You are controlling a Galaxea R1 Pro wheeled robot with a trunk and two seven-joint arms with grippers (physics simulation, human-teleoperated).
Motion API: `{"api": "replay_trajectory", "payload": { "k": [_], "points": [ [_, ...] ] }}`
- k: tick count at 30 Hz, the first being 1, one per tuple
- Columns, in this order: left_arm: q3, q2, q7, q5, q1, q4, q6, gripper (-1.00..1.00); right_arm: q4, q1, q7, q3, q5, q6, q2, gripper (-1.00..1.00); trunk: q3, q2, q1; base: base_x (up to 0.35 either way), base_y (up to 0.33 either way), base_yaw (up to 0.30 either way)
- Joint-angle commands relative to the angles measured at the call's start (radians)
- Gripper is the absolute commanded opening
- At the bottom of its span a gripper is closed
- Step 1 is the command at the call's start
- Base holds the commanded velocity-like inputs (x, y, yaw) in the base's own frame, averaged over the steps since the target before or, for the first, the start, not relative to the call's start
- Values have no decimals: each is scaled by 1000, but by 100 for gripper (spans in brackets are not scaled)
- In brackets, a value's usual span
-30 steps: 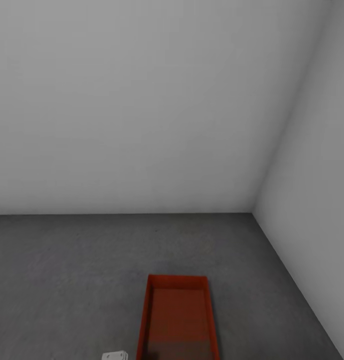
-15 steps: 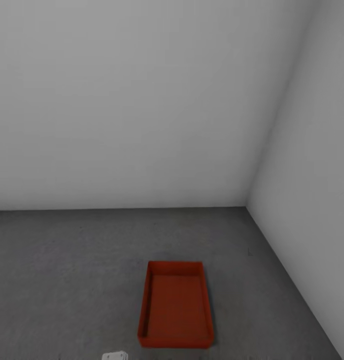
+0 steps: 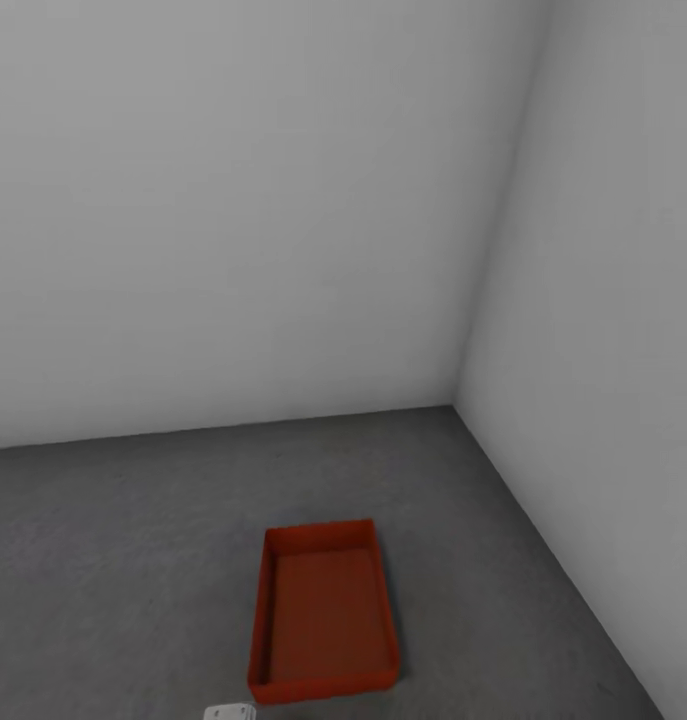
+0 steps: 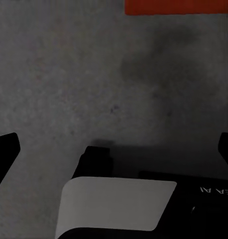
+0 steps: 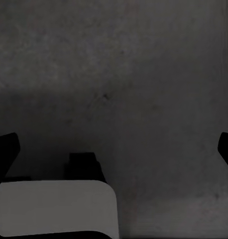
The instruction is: Move the two storage containers from the living room to the garage. In the garage, place one container on the floor and stack the other container on top of it (either order is fine).
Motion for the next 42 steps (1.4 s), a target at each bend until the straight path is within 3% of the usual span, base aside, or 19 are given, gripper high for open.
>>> {"api": "replay_trajectory", "payload": {
  "k": [1, 42],
  "points": [
    [-1, 0, 3, 9, 0, 0, 3, 100, 3, -1, -1, 8, -10, -6, 1, 100, 0, 0, 0, 0, 0, -274],
    [-1, -3, 1, 1, 0, 0, 1, 100, 3, -1, 3, 7, -12, -6, -1, 100, 20, 0, 0, 0, 0, -274]
  ]
}}
